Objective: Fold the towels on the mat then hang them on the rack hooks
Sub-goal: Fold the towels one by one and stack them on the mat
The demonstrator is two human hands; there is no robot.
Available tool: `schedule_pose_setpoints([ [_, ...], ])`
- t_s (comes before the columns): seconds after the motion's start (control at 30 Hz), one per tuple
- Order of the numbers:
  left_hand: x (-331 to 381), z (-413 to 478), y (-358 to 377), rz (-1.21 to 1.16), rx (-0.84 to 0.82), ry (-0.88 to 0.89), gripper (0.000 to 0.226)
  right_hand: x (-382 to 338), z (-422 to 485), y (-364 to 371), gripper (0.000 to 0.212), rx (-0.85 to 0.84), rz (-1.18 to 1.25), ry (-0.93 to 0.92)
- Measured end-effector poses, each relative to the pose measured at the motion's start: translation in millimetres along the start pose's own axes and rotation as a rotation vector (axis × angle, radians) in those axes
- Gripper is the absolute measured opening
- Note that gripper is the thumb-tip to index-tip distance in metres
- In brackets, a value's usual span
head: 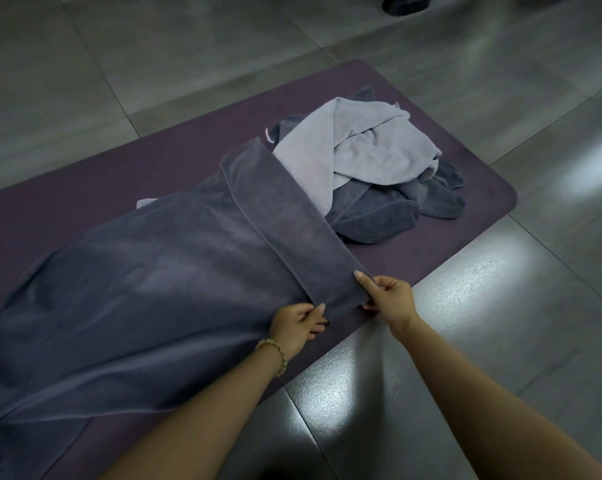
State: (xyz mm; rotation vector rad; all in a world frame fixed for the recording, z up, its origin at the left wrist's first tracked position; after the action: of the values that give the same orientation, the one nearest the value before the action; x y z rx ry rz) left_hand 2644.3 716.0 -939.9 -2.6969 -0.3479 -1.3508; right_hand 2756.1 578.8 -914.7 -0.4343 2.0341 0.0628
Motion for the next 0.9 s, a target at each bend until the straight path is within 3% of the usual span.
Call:
schedule_pose_setpoints([
  [0.07, 0, 0, -4, -0.013, 0.039, -0.004, 0.014, 5, 3, 3, 0.022, -0.035, -0.046, 0.003],
  [0.13, 2, -3, -14, 0.008, 0.091, 0.031, 0.013, 0, 3, 10, 0.021, -0.069, -0.239, -0.054],
  [0.23, 8, -16, -45, 0.188, 0.152, 0.111, 0.013, -19, -4, 20, 0.053, -0.055, -0.563, -0.228],
  [0.3, 12, -30, -77, 0.324, 0.159, 0.140, 0.014, -38, -12, 37, 0.059, -0.082, -0.721, -0.393],
  [0.43, 18, -70, -163, 0.597, 0.192, 0.157, 0.021, -68, -32, 106, 0.059, -0.241, -0.923, -0.585],
  [0.63, 4, -156, -299, 0.906, 0.341, 0.027, 0.042, -79, -80, 235, 0.063, -0.529, -1.195, -0.762],
  [0.9, -105, -266, -420, 0.689, 0.611, -0.225, 0.062, -69, -143, 364, 0.064, -0.826, -1.391, -0.829],
])
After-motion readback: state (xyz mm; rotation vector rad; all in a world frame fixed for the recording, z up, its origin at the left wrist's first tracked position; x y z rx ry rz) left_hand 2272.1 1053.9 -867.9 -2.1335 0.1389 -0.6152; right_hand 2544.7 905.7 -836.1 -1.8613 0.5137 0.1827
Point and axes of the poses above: each hand's wrist, its own z-axis towards the middle knuckle, its own y-axis out of the palm, x = y × z, the point moved 2 cm from there along z, towards the middle knuckle, and after that the axes turned 4 degrees about -x, right-handed, at the moved point
